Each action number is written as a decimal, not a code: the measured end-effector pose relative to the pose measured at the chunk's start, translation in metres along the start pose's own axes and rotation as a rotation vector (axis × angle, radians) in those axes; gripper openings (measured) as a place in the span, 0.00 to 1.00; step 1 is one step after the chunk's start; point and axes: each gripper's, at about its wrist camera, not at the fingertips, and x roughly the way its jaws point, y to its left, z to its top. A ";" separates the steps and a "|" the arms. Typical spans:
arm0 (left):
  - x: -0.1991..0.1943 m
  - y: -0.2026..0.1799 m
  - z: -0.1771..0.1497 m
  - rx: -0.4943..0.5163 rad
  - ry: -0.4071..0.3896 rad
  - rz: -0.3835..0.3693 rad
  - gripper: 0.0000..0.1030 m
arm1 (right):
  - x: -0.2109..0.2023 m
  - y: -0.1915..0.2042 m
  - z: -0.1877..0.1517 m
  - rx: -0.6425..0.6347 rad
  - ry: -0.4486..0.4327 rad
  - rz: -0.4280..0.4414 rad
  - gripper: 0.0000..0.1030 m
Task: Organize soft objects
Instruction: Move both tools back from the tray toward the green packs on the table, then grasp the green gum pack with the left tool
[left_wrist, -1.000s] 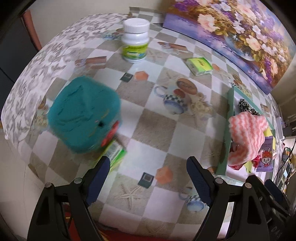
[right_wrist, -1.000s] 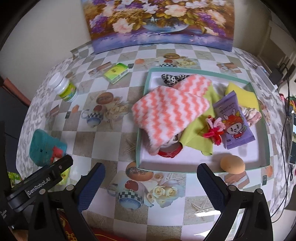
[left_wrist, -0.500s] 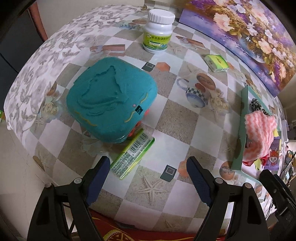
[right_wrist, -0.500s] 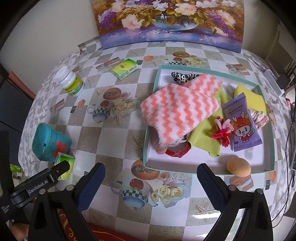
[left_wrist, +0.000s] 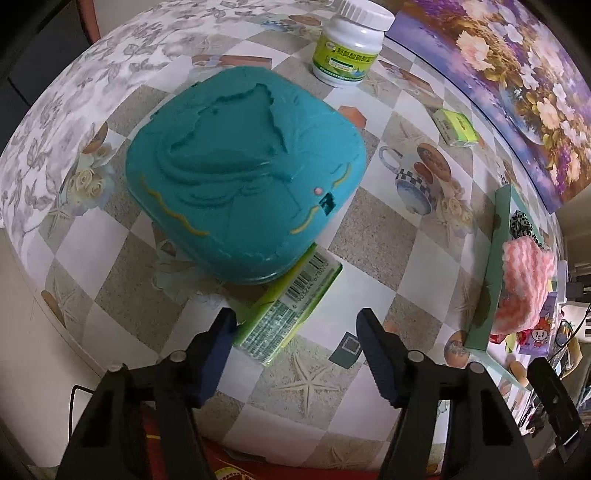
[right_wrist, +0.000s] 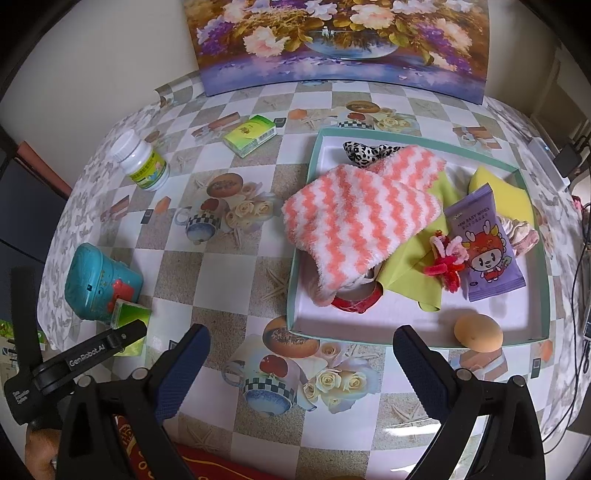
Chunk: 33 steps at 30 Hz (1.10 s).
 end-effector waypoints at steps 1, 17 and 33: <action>0.001 0.000 0.000 0.000 0.000 0.001 0.58 | 0.000 0.000 0.000 0.001 0.000 0.000 0.98; 0.019 -0.024 0.006 0.079 0.039 0.040 0.39 | 0.000 0.001 0.001 -0.002 -0.003 -0.004 0.98; 0.028 -0.087 0.039 0.219 0.009 0.120 0.22 | -0.004 -0.002 0.013 -0.032 -0.052 -0.019 0.98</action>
